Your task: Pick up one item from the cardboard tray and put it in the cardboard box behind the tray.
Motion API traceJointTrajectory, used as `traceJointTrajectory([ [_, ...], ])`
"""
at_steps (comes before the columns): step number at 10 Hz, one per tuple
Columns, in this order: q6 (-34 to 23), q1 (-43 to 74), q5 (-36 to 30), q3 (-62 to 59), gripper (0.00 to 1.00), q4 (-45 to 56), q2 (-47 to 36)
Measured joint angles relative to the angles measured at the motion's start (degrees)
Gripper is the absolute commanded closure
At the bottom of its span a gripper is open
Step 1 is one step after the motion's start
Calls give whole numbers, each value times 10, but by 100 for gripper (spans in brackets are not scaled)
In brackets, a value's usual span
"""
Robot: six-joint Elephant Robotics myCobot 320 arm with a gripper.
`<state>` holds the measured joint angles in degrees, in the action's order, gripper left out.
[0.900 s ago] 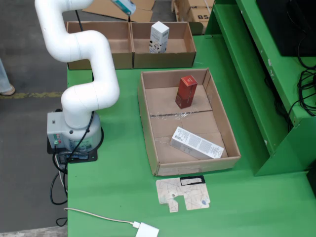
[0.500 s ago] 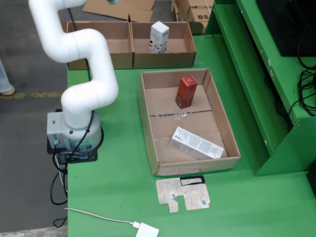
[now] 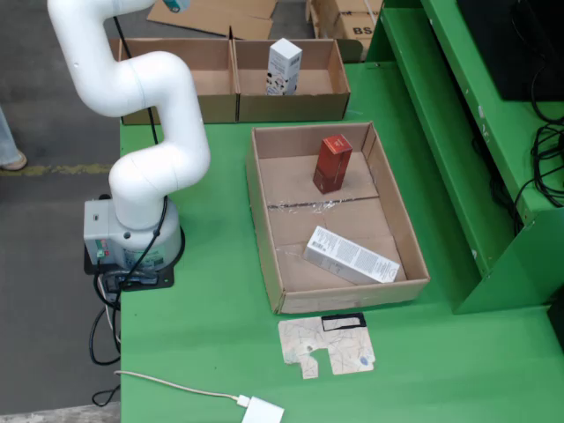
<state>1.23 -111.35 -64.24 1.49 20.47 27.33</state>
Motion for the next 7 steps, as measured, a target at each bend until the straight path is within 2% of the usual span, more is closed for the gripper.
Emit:
traceJointTrajectory([
  [2,45,12,-42,-3,100,48,-9],
  [4,47,46,-77,-3,100,95,-3],
  [7,47,53,-97,-3,100,112,6],
])
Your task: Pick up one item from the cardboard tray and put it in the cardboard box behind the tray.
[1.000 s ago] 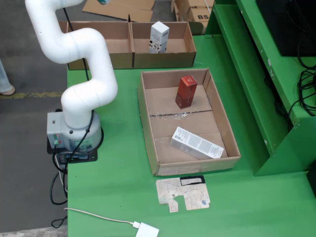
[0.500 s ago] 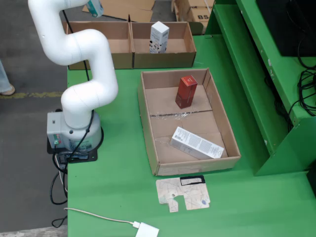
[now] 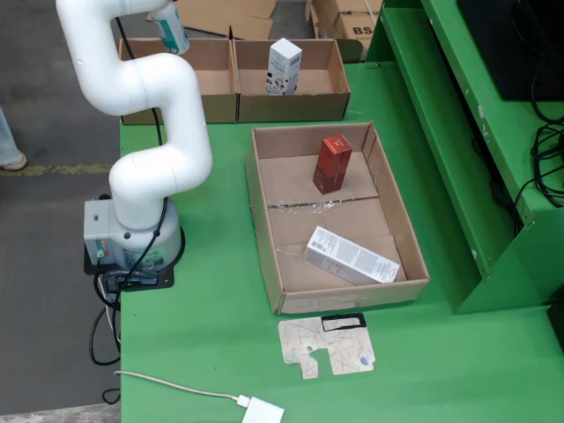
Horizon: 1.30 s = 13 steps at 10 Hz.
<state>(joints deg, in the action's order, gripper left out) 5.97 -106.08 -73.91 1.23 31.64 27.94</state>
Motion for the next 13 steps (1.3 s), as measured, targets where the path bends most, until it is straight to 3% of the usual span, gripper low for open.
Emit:
traceJointTrajectory([
  [8,10,3,-22,0,100,29,39],
  [13,-59,23,25,0,100,-90,111],
])
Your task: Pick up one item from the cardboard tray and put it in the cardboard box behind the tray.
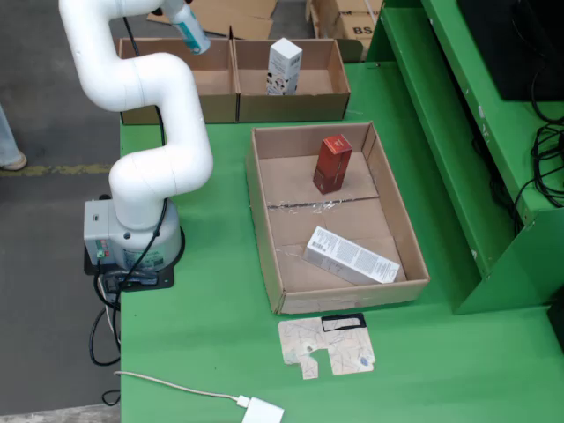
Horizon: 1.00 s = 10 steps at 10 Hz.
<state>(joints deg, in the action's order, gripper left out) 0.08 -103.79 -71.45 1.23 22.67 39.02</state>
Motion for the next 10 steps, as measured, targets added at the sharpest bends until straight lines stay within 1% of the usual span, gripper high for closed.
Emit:
traceJointTrajectory([
  [1,-62,7,60,0,100,-63,66],
  [3,-110,10,106,0,100,-110,116],
  [4,-117,29,121,0,100,-142,147],
  [6,-84,51,85,3,100,-189,156],
  [7,-57,56,50,3,100,-214,149],
  [8,-33,68,30,3,100,-209,128],
  [10,-20,73,-26,3,100,-156,123],
])
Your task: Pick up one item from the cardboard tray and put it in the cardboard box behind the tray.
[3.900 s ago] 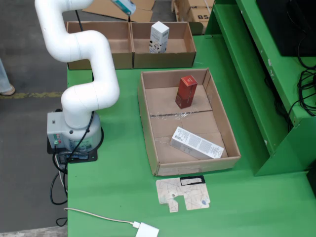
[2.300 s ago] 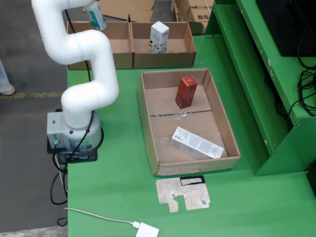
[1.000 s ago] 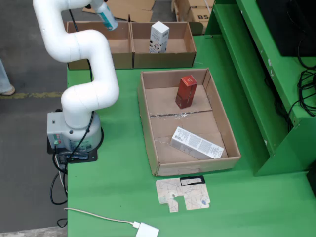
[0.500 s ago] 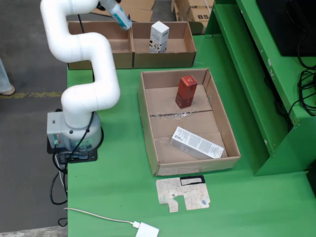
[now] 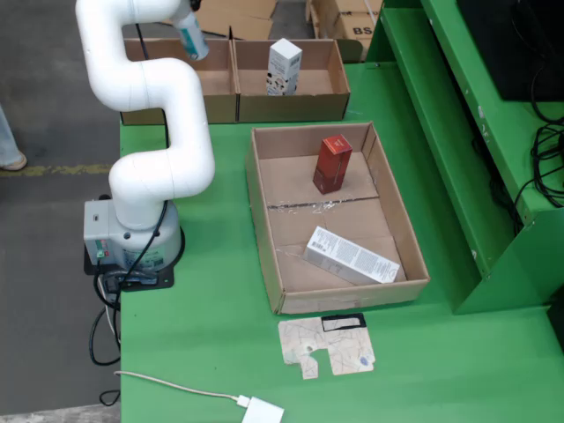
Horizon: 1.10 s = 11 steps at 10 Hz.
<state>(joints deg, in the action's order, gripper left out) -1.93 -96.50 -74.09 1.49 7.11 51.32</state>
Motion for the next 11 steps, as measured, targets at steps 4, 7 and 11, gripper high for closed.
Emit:
traceJointTrajectory([
  [4,15,0,-32,0,100,71,-19],
  [7,20,6,-44,0,100,107,-21],
  [11,23,7,-45,0,100,122,-22],
])
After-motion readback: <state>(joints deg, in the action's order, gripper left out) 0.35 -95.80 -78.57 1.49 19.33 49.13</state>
